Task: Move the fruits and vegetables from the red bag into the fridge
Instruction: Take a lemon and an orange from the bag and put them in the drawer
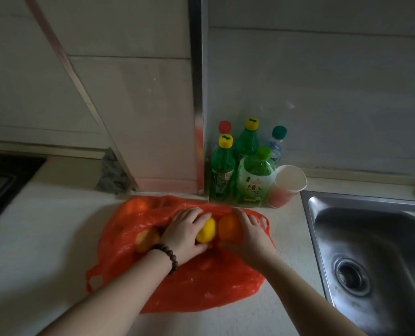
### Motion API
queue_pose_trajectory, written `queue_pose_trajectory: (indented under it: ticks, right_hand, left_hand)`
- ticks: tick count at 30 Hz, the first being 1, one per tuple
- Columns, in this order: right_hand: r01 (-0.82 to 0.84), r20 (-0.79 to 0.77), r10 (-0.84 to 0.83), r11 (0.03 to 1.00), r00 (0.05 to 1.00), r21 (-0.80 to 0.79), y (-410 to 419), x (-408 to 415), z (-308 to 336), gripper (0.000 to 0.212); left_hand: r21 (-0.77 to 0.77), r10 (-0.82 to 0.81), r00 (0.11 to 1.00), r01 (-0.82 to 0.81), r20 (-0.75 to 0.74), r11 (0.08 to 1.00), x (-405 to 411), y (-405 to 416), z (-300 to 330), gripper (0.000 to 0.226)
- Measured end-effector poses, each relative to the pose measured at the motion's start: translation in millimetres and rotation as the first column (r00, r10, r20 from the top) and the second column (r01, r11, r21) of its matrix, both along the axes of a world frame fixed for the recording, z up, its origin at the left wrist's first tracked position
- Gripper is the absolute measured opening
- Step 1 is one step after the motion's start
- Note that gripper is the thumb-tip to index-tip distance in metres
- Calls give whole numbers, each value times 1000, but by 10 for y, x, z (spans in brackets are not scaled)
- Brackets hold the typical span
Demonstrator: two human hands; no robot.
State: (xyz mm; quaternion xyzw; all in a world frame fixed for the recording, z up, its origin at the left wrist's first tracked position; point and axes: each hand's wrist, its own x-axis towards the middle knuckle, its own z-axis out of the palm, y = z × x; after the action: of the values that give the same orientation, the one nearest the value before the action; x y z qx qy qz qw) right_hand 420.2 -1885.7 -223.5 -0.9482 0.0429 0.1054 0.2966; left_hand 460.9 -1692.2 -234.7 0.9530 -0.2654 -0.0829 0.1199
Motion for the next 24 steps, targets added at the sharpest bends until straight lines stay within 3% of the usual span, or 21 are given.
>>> queue_pose_trajectory:
  ticks: [6,11,16,24]
  right_hand:
    - [0,177,-9,999,984,50,171,3,363,91]
    - [-47,301,54,998,952,-31,505,26,657,89]
    - [-123,358,169,982,918,-145,971,-2,975,88]
    - [-325,389,331,942,860,-82,2123,-324,1335,91]
  left_hand:
    - [-210,206,975,-185,80,960,-139,180,354,75]
    - [-339,345,928,-284,138,897,-201,548,627,75]
    - [-412,467,869,-369,166,833,-355,1044,838,75]
    - [-433,598,766,-467,237,771,-977,2141,1111,75]
